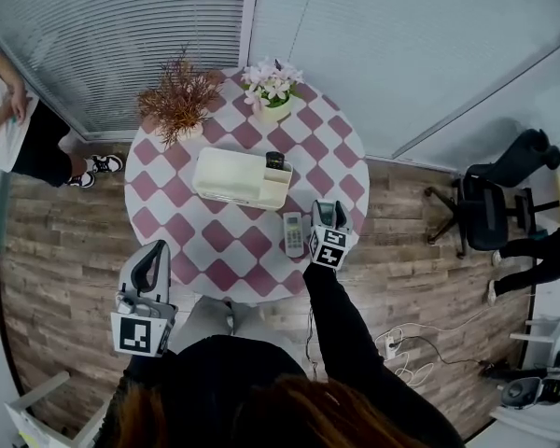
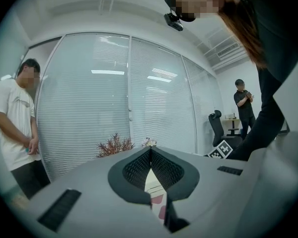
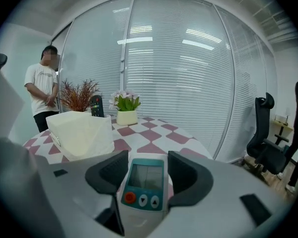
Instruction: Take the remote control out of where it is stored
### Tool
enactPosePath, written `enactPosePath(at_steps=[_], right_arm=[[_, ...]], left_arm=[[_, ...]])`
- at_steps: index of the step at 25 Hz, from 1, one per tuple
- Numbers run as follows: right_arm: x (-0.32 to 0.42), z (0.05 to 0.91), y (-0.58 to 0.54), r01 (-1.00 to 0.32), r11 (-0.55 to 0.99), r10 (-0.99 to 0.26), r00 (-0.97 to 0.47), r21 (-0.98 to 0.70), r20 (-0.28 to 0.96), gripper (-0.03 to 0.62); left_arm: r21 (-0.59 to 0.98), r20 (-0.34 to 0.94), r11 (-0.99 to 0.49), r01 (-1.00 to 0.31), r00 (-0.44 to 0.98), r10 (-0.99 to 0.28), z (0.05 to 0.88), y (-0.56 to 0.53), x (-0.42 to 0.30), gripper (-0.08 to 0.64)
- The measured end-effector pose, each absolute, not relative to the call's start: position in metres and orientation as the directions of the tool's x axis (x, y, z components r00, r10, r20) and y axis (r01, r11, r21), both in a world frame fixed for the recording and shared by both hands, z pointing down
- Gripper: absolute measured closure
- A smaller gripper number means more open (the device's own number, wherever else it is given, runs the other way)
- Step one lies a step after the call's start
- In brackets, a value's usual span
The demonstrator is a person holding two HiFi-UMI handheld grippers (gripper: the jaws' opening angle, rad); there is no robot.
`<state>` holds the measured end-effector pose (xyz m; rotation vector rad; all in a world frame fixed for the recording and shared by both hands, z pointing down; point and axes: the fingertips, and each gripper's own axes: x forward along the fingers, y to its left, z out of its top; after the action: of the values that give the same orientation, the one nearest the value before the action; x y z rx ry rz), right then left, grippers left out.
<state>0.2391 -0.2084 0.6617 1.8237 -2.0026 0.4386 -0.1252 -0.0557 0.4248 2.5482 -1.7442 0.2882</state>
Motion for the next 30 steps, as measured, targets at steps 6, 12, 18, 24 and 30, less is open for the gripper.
enactPosePath(at_steps=[6, 12, 18, 24, 30], right_arm=[[0.237, 0.670, -0.207, -0.993, 0.113, -0.870, -0.092, 0.014, 0.484, 0.331], [0.231, 0.660, -0.208, -0.988, 0.152, -0.885, -0.123, 0.029, 0.450, 0.336], [0.221, 0.659, -0.193, -0.984, 0.170, -0.864, -0.119, 0.060, 0.490, 0.557], [0.206, 0.649, -0.182, -0.979, 0.196, -0.857, -0.147, 0.048, 0.494, 0.578], [0.192, 0.609, -0.164, -0.974, 0.225, -0.887, -0.192, 0.030, 0.420, 0.578]], left_arm=[[-0.078, 0.191, -0.366, -0.928, 0.346, -0.919, 0.426, -0.054, -0.128, 0.554], [-0.074, 0.190, -0.379, -0.922, 0.360, -0.913, 0.427, -0.053, -0.123, 0.554], [-0.064, 0.181, -0.398, -0.915, 0.382, -0.906, 0.427, -0.055, -0.118, 0.554], [-0.052, 0.161, -0.424, -0.904, 0.411, -0.897, 0.426, -0.057, -0.110, 0.554], [-0.036, 0.139, -0.443, -0.896, 0.434, -0.890, 0.426, -0.063, -0.103, 0.554]])
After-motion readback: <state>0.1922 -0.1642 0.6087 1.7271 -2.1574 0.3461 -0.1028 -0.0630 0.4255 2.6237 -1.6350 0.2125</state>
